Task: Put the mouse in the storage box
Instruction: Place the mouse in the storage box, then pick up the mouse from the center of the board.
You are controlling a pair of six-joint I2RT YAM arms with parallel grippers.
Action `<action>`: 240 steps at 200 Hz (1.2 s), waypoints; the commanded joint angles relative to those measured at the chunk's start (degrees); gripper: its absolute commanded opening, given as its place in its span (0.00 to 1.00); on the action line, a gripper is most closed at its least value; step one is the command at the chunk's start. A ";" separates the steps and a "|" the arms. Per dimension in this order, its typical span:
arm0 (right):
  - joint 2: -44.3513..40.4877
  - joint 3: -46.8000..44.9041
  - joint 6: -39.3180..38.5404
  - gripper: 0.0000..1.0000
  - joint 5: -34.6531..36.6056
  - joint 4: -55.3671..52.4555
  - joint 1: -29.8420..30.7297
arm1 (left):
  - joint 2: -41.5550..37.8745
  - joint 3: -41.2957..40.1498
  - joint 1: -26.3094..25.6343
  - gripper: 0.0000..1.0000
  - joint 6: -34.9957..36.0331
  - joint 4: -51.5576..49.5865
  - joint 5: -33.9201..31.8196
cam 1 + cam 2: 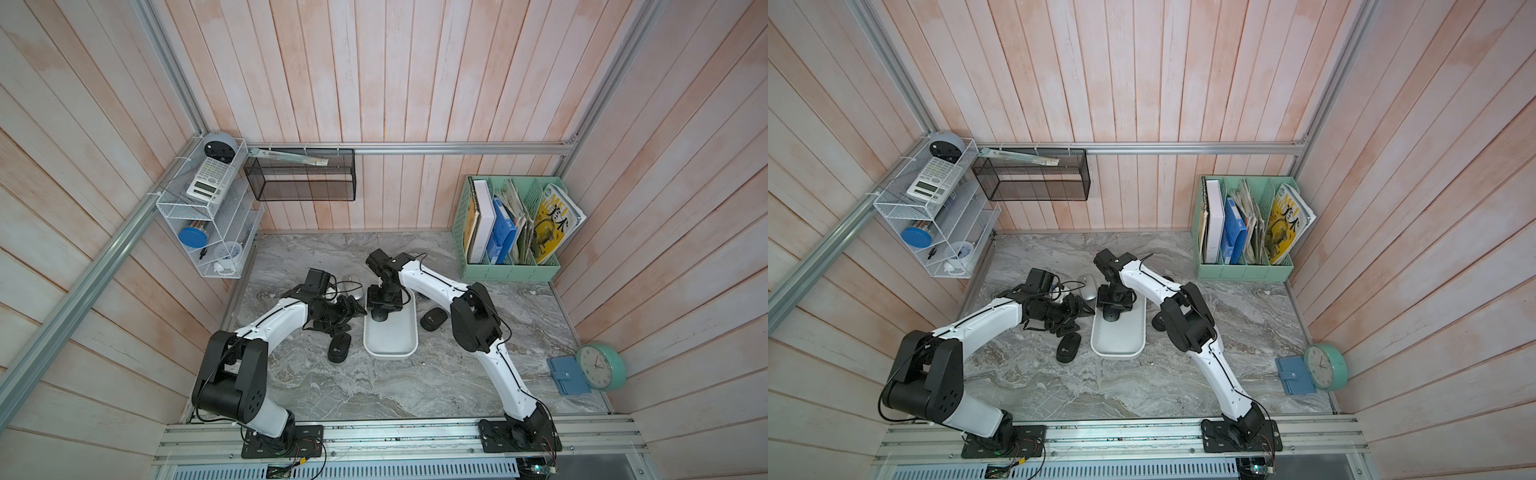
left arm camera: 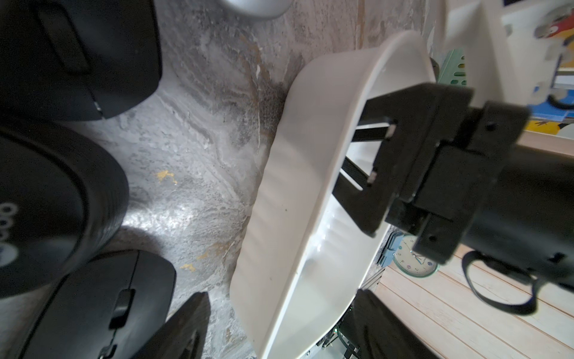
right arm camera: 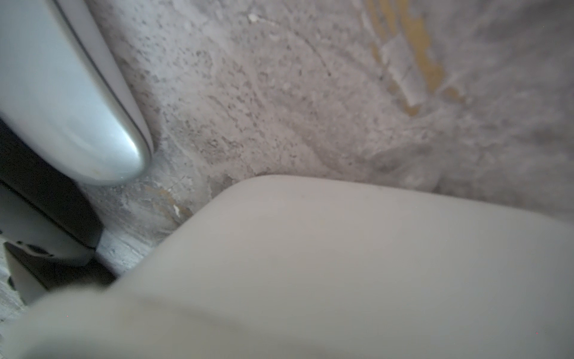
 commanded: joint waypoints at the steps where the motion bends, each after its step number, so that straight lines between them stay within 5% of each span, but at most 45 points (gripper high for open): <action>1: 0.02 -1.74 0.72 0.71 -0.16 0.42 0.31 | -1.44 -0.86 0.13 0.78 0.01 0.59 0.84; 134: -13.55 -9.03 -0.23 0.75 1.16 2.77 0.55 | -8.29 0.94 -1.10 0.79 2.60 -6.27 -4.80; 185: -27.07 -20.23 -2.98 0.75 11.99 -2.11 -2.01 | -10.59 5.01 -10.40 0.79 3.48 -11.30 -12.20; 240: -45.60 -44.46 -4.47 0.83 21.04 -4.17 -16.64 | -8.94 9.67 -23.31 0.79 0.81 -10.07 -14.10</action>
